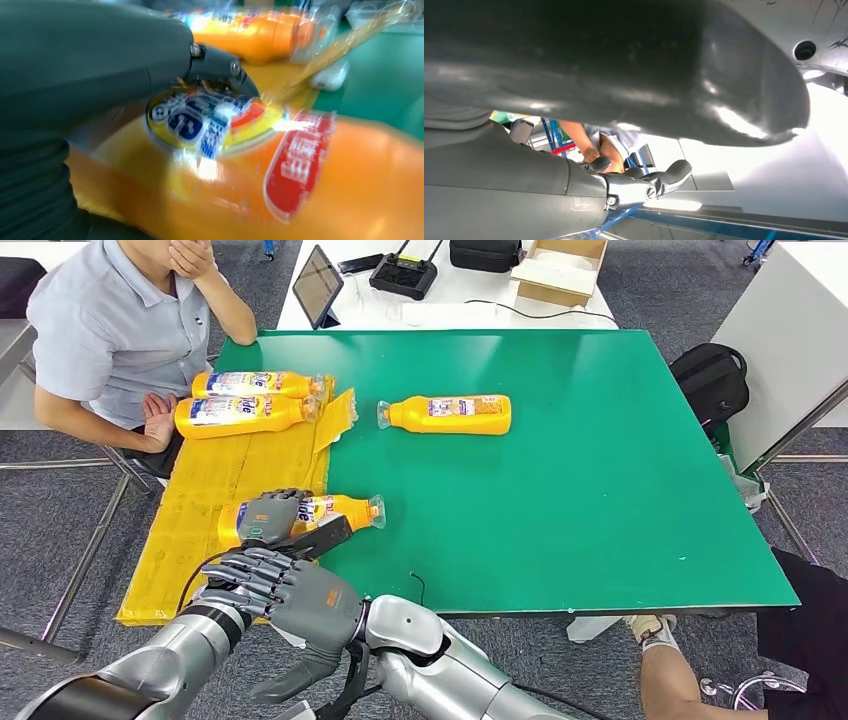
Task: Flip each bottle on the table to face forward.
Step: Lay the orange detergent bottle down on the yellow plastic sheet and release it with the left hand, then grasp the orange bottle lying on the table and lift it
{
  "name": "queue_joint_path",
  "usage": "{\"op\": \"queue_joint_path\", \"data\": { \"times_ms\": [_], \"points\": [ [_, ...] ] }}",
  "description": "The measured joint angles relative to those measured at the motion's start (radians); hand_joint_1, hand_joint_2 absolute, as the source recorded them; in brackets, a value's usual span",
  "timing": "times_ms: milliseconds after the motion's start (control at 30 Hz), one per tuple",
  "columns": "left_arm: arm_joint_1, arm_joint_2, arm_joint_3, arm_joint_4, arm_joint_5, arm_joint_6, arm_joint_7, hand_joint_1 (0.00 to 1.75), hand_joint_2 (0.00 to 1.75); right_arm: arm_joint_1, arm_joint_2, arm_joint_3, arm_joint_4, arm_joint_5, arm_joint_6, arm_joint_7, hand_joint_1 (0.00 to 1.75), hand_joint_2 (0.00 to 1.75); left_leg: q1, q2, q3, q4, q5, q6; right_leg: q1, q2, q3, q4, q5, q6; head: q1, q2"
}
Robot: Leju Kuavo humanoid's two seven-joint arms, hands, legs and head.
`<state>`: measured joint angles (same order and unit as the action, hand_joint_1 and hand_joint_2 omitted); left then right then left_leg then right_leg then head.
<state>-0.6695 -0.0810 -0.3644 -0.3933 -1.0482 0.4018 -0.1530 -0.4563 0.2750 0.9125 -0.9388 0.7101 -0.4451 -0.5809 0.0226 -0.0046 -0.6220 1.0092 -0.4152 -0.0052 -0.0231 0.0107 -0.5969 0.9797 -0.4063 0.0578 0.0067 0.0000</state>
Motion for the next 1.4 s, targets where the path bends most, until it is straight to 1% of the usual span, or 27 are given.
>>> {"op": "queue_joint_path", "data": {
  "times_ms": [167, 233, 300, 467, 533, 633, 700, 767, 900, 967, 1033, 1167, 1400],
  "points": [
    [0.000, -0.001, 0.000, 0.002, 0.002, -0.009, -0.009, 0.00, 1.75, 0.000, 0.000, 0.000, 0.003, -0.003, 0.000, 0.000, 0.00, 0.00, 0.000, 0.000, 0.000, 0.000, 0.000, 0.000, 0.000, 0.000, 0.001, 0.000, 0.000, 0.000, 0.000, 0.000],
    [-0.001, -0.001, 0.001, 0.002, 0.015, -0.024, -0.026, 0.00, 1.75, 0.000, 0.000, 0.000, 0.004, -0.003, 0.000, -0.001, 0.00, 0.00, 0.000, 0.000, 0.000, 0.000, 0.000, 0.000, 0.000, 0.000, 0.001, 0.000, 0.000, 0.000, 0.000, 0.000],
    [-0.003, -0.004, 0.007, 0.001, 0.058, -0.073, -0.074, 0.00, 1.75, 0.000, 0.000, -0.001, 0.005, -0.003, 0.000, -0.005, 0.00, 0.00, 0.000, -0.001, 0.001, 0.000, 0.000, 0.000, 0.000, 0.000, 0.002, 0.000, 0.000, 0.000, -0.001, 0.000],
    [0.005, -0.031, 0.048, -0.029, 0.223, -0.253, -0.238, 0.00, 1.75, 0.002, -0.004, -0.010, 0.015, -0.004, -0.005, -0.024, 0.00, 0.00, 0.000, -0.004, 0.002, 0.000, 0.000, 0.000, 0.000, -0.003, 0.005, 0.000, -0.001, 0.000, 0.000, 0.000],
    [0.014, -0.043, 0.061, -0.048, 0.268, -0.297, -0.275, 0.00, 1.75, 0.002, -0.004, -0.015, 0.021, -0.004, -0.007, -0.032, 0.00, 0.00, 0.000, -0.004, 0.002, 0.000, 0.000, 0.000, 0.000, -0.003, 0.005, 0.000, 0.000, 0.000, 0.000, 0.000],
    [0.033, -0.053, 0.074, -0.083, 0.340, -0.337, -0.326, 0.00, 1.75, 0.002, -0.004, -0.020, 0.028, -0.006, -0.009, -0.039, 0.00, 0.00, 0.000, -0.004, 0.003, 0.000, 0.001, 0.000, 0.000, -0.003, 0.004, 0.000, 0.000, 0.000, -0.001, 0.000],
    [0.053, -0.060, 0.089, -0.121, 0.425, -0.348, -0.361, 0.00, 1.75, 0.002, -0.004, -0.025, 0.033, -0.010, -0.012, -0.046, 0.00, 0.00, 0.000, -0.004, 0.003, 0.000, 0.001, 0.000, 0.000, -0.003, 0.004, 0.000, 0.000, 0.000, 0.000, 0.000],
    [0.083, -0.075, 0.111, -0.176, 0.525, -0.331, -0.386, 0.00, 1.75, 0.004, -0.004, -0.029, 0.034, -0.028, -0.017, -0.061, 0.00, 0.00, 0.000, -0.004, 0.002, 0.000, 0.002, 0.000, 0.000, -0.003, 0.004, 0.000, 0.000, 0.000, 0.000, 0.000],
    [0.146, -0.112, 0.143, -0.321, 0.718, -0.312, -0.396, 0.00, 1.75, 0.031, -0.002, -0.039, -0.027, -0.100, -0.031, -0.081, 0.00, 0.00, 0.000, -0.004, 0.000, 0.000, 0.002, 0.000, 0.000, -0.003, 0.002, 0.000, 0.000, 0.000, 0.000, 0.000],
    [0.168, -0.124, 0.147, -0.381, 0.781, -0.307, -0.392, 0.00, 1.75, 0.046, -0.003, -0.040, -0.086, -0.131, -0.059, -0.082, 0.00, 0.87, 0.000, -0.004, -0.001, 0.000, 0.001, 0.000, 0.000, -0.003, 0.000, 0.000, 0.000, 0.000, 0.000, 0.000],
    [0.182, -0.132, 0.147, -0.425, 0.811, -0.287, -0.386, 0.00, 1.75, 0.057, -0.006, -0.039, -0.150, -0.160, -0.102, -0.083, 0.00, 1.75, 0.000, -0.004, -0.002, 0.000, 0.001, 0.000, 0.000, -0.003, -0.001, 0.000, 0.000, 0.000, 0.000, 0.000],
    [0.192, -0.141, 0.140, -0.461, 0.805, -0.233, -0.356, 0.00, 1.75, 0.072, -0.016, -0.039, -0.265, -0.200, -0.170, -0.083, 0.00, 1.75, 0.000, -0.004, -0.002, 0.000, 0.001, 0.000, 0.000, -0.003, -0.001, 0.000, 0.000, 0.000, -0.001, 0.000],
    [0.196, -0.150, 0.132, -0.475, 0.798, -0.212, -0.348, 0.00, 1.75, 0.088, -0.032, -0.039, -0.360, -0.205, -0.178, -0.083, 0.00, 1.75, 0.000, -0.004, -0.002, 0.000, 0.002, 0.000, 0.000, -0.003, -0.001, 0.000, 0.000, 0.000, -0.001, 0.000]
  ]
}}
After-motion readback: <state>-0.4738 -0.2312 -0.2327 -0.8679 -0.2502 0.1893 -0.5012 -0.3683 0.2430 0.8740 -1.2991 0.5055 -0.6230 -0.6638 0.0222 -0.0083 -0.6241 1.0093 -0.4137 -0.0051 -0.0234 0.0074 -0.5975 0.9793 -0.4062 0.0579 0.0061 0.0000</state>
